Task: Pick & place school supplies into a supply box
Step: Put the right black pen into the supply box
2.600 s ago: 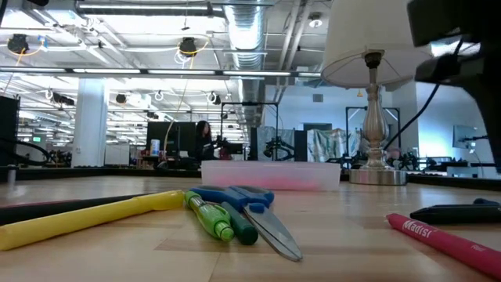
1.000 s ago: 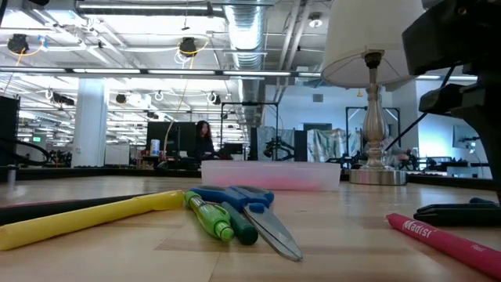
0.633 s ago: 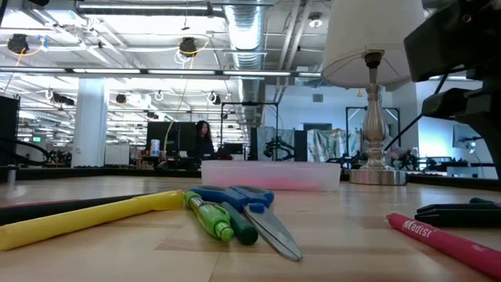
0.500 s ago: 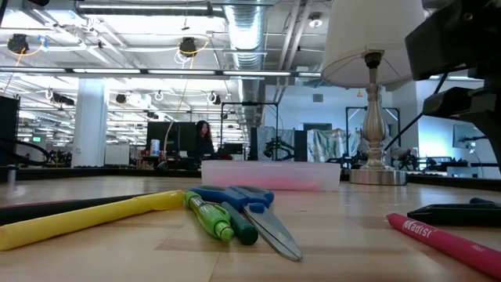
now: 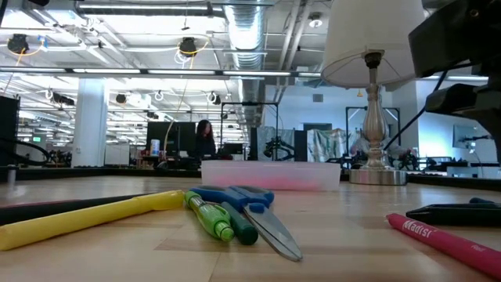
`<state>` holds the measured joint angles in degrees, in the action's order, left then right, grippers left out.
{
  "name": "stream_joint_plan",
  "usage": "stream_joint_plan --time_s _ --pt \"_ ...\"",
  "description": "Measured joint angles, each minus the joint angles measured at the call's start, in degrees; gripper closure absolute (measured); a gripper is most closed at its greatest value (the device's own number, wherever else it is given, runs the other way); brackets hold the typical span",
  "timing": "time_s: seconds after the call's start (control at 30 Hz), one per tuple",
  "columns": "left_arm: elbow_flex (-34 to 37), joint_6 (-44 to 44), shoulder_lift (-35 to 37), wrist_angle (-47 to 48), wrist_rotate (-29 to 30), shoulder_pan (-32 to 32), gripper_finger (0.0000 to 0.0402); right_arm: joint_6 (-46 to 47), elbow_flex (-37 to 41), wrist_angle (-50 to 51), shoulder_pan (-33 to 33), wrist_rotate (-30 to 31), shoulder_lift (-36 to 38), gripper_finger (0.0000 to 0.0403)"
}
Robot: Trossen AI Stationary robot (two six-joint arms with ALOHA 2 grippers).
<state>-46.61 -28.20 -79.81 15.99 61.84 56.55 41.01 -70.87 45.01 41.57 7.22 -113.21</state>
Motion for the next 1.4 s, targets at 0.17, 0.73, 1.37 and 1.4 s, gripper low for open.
stream_joint_plan --time_s 0.17,0.73,1.37,1.4 --pt "0.0 0.0 0.0 0.0 0.0 0.0 0.0292 -0.5 -2.9 3.6 0.7 1.1 -0.5 0.0396" --pt "0.0 0.5 0.0 0.0 0.0 0.0 0.0292 -6.3 -12.0 18.5 -0.7 7.0 -0.2 0.0399" --pt "0.0 1.0 0.0 0.1 0.0 0.0 0.0292 -32.2 -13.8 13.8 -28.4 15.5 -0.1 0.0396" --pt "0.0 1.0 0.0 0.2 0.0 0.0 0.0292 -33.3 -13.8 13.0 -29.5 15.5 -0.1 0.0395"
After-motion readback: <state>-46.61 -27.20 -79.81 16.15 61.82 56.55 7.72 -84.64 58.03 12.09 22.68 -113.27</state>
